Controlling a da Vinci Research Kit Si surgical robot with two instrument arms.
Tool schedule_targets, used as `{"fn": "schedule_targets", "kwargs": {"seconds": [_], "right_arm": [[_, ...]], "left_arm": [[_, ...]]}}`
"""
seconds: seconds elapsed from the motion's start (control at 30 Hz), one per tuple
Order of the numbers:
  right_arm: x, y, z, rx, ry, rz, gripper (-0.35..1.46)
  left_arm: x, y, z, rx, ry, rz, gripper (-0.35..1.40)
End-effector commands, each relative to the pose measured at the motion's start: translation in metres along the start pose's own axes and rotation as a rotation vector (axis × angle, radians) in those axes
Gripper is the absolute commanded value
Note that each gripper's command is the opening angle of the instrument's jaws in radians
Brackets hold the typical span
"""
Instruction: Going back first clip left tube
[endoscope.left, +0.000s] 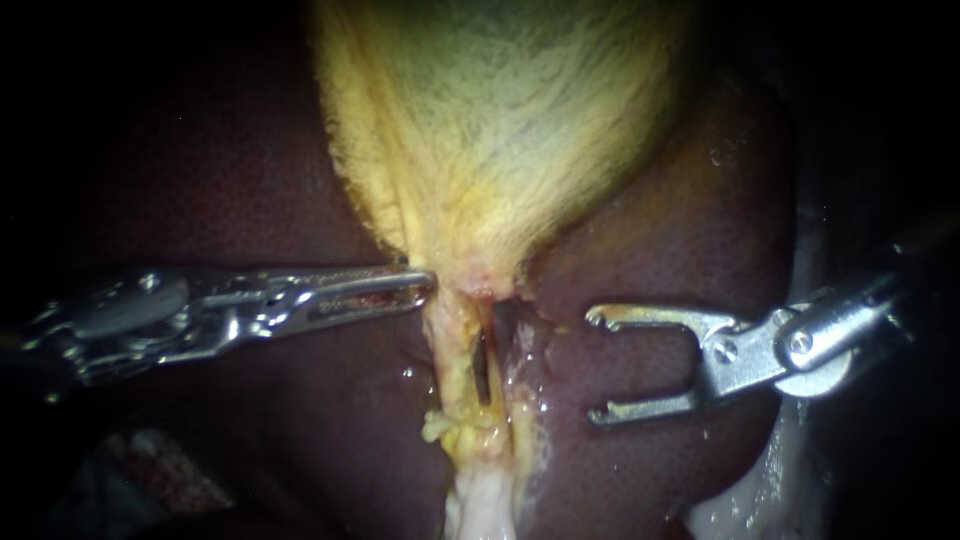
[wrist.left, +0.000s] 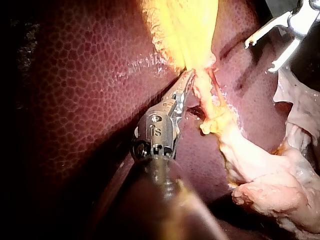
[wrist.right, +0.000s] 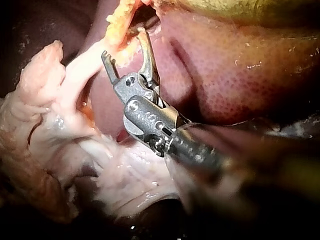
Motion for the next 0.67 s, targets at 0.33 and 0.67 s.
{"fn": "schedule_targets", "kwargs": {"seconds": [0.33,0.67], "right_arm": [[0.0001,0.0,0.0,0.001,-0.001,-0.005,0.6],[0.0002,0.0,0.0003,-0.001,-0.001,-0.005,0.6]], "left_arm": [[0.0002,-0.0005,0.0003,0.007,0.0,0.003,-0.35],[0.0003,-0.0002,0.0003,0.008,0.001,0.004,-0.35]]}}
